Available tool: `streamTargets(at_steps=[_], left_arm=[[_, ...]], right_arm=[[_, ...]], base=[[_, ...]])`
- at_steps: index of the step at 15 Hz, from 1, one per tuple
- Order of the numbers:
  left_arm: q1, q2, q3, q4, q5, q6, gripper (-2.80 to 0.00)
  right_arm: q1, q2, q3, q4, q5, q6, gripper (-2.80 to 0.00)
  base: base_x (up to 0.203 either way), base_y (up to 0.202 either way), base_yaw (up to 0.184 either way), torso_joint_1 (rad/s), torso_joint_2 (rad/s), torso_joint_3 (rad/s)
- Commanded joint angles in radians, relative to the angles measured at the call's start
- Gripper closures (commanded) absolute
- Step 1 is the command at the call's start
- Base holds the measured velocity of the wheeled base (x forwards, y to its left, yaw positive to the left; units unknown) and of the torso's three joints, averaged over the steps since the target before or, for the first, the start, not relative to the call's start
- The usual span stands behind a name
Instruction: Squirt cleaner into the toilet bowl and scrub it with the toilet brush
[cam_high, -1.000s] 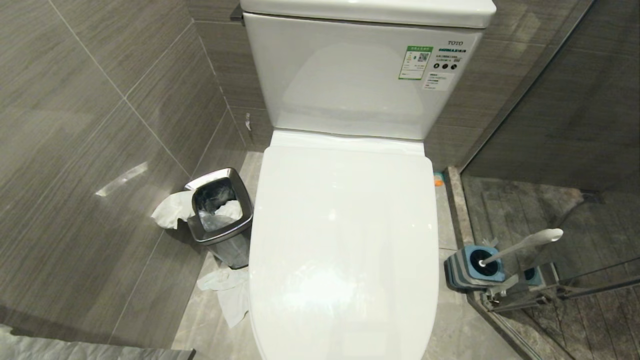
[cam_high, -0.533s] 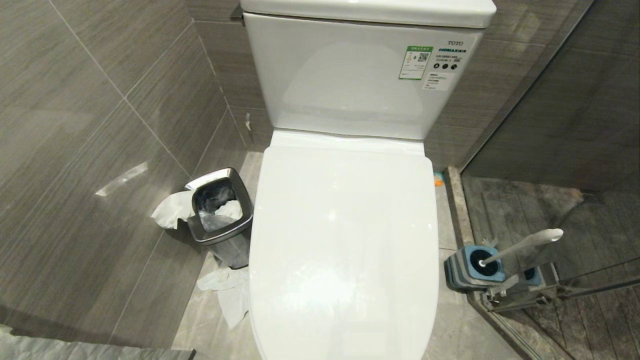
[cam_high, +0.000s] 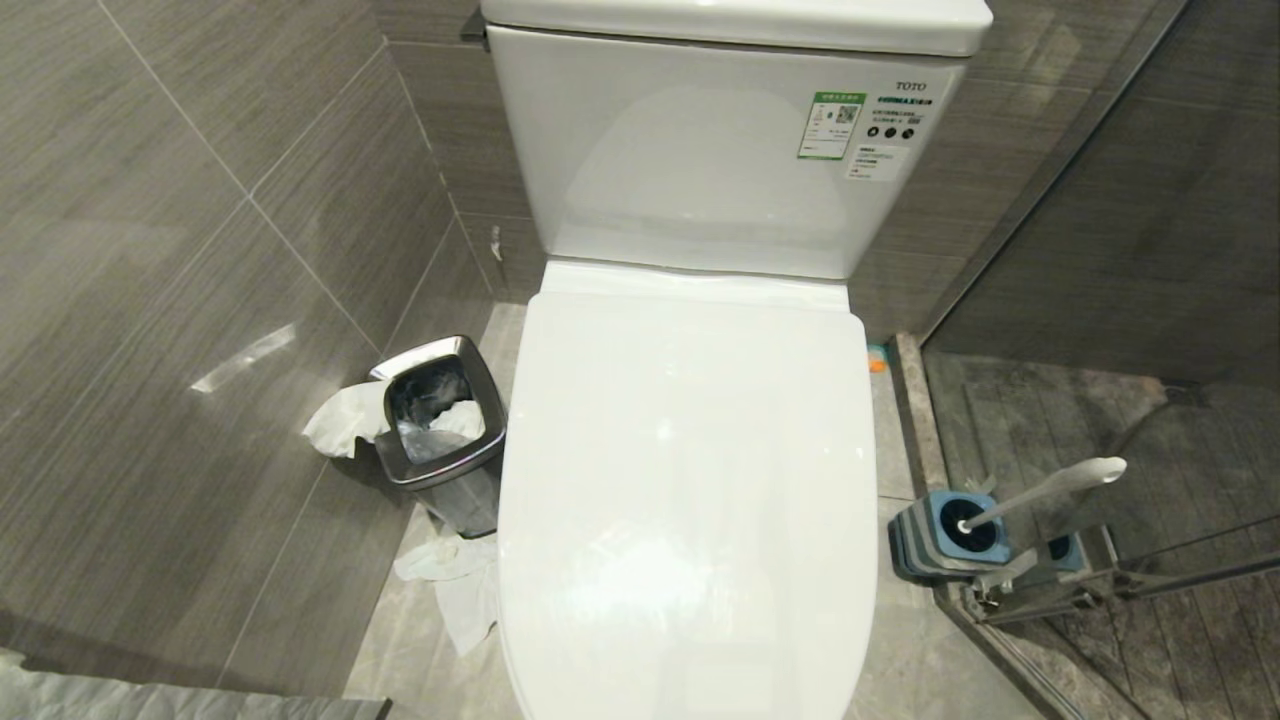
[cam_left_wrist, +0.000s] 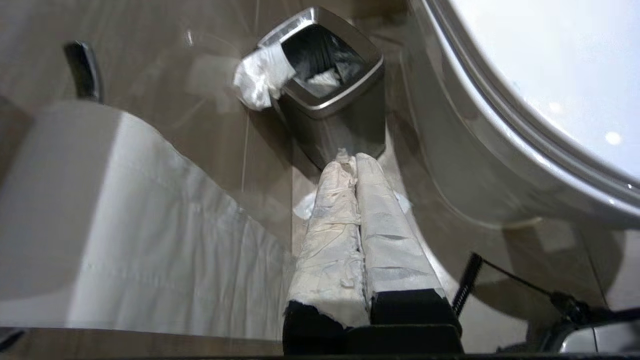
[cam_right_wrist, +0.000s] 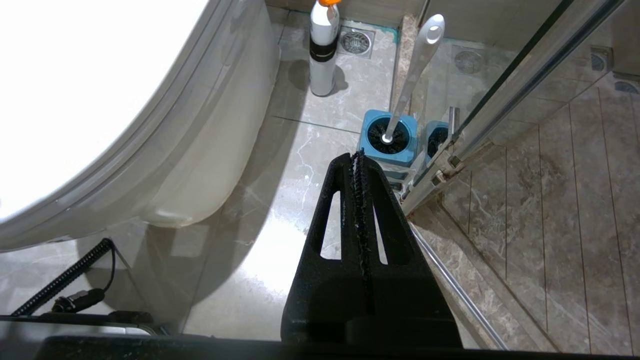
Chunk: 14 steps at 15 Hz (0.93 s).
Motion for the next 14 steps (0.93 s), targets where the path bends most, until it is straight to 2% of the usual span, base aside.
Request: streamTargets(at_steps=[1, 5, 7, 8, 14], left_arm=[[0.000, 0.002, 0.002, 0.025, 0.000, -0.010, 0.00], [0.000, 0.002, 0.000, 0.048, 0.008, -0.066, 0.00], [0.000, 0.002, -0.003, 0.051, 0.059, -0.189, 0.00], [0.000, 0.002, -0.003, 0.048, 0.072, -0.209, 0.00], [0.000, 0.002, -0.002, 0.040, 0.072, -0.214, 0.00]], right_arm=[[-0.001, 0.001, 0.000, 0.000, 0.000, 0.000, 0.00], [0.001, 0.001, 0.000, 0.000, 0.001, 0.000, 0.00], [0.000, 0.001, 0.000, 0.000, 0.001, 0.000, 0.00], [0.000, 0.001, 0.000, 0.000, 0.000, 0.000, 0.00], [-0.001, 0.001, 0.000, 0.000, 0.000, 0.000, 0.00]], base=[[0.000, 0.000, 0.000, 0.000, 0.00, 0.000], [0.000, 0.000, 0.000, 0.000, 0.00, 0.000], [0.000, 0.000, 0.000, 0.000, 0.00, 0.000], [0.000, 0.000, 0.000, 0.000, 0.00, 0.000], [0.000, 0.000, 0.000, 0.000, 0.00, 0.000]])
